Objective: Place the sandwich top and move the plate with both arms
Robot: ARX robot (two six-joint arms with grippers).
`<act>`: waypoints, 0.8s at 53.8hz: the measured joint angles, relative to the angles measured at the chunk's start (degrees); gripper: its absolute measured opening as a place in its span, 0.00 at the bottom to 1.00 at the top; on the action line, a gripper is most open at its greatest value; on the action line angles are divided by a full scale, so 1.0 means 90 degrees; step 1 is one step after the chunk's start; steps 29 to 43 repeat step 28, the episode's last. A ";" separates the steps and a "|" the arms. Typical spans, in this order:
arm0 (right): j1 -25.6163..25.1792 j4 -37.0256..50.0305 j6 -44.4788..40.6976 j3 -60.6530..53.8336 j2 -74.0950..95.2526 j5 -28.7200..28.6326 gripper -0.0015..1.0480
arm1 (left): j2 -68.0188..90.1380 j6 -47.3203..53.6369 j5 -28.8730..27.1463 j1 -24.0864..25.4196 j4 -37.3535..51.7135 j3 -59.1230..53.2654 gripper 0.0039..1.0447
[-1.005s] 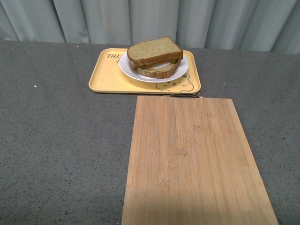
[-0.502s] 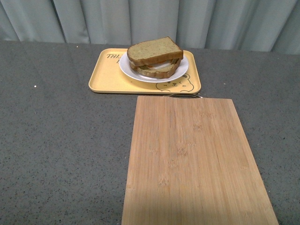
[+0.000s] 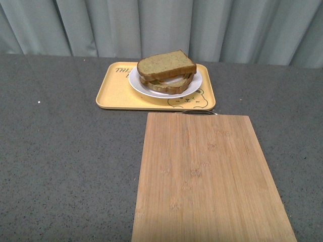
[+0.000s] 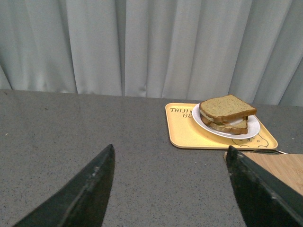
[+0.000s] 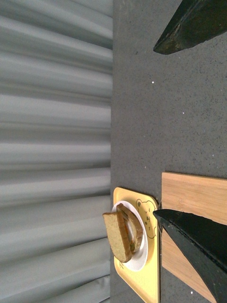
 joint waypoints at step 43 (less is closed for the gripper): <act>0.0000 0.0000 -0.0002 0.0000 0.0000 0.0000 0.91 | 0.0000 0.0005 0.0000 0.0000 0.0000 0.0000 0.94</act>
